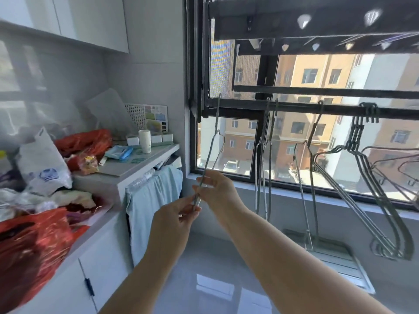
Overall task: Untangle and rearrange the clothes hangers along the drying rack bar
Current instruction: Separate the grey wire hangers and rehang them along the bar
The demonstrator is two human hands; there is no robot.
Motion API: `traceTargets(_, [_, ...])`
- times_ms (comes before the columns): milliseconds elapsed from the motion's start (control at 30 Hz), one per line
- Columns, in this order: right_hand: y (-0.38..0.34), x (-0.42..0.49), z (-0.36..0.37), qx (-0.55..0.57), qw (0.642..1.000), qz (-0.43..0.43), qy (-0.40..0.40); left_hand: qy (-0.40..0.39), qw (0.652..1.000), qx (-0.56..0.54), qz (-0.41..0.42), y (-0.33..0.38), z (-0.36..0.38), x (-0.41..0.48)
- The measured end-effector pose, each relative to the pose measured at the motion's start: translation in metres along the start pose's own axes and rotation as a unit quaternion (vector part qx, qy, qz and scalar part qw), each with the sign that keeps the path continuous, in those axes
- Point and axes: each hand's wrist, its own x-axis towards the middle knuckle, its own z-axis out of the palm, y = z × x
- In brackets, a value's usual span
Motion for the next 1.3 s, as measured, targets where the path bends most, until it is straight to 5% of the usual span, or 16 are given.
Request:
traceTargets(133, [0.002,0.0,0.002,-0.024,0.999,0.007,-0.025,0.01,1.0,-0.012,-0.013,-0.004,0.001,-0.001])
traceTargets(233, [-0.005,-0.009,0.0,-0.14,0.989,0.015,-0.047,0.02,1.0,-0.001,-0.002,-0.003,0.0,-0.002])
traceTargets(433, [-0.044,-0.037,-0.048,-0.353,0.926,-0.132,0.032,0.146,0.969,0.078,0.182,0.019,0.005,-0.007])
traceTargets(500, [-0.053,-0.039,-0.069,-0.4,0.906,-0.119,0.077,0.095,0.975,0.024,0.198,0.037,0.012,-0.009])
traceTargets(700, [-0.049,-0.03,-0.093,-0.499,0.861,-0.02,0.094,-0.211,0.975,-0.022,0.065,0.048,0.063,-0.006])
traceTargets(867, [-0.042,-0.022,-0.085,-0.532,0.842,-0.027,0.082,-0.161,0.982,-0.029,0.094,0.041,0.082,-0.008])
traceTargets(1133, [-0.038,0.002,-0.068,-0.439,0.895,0.007,0.072,-0.057,0.986,0.006,0.156,0.034,0.067,-0.001])
traceTargets(1300, [-0.033,0.014,-0.056,-0.346,0.936,0.002,0.068,-0.036,0.993,-0.019,0.114,0.027,0.057,0.0])
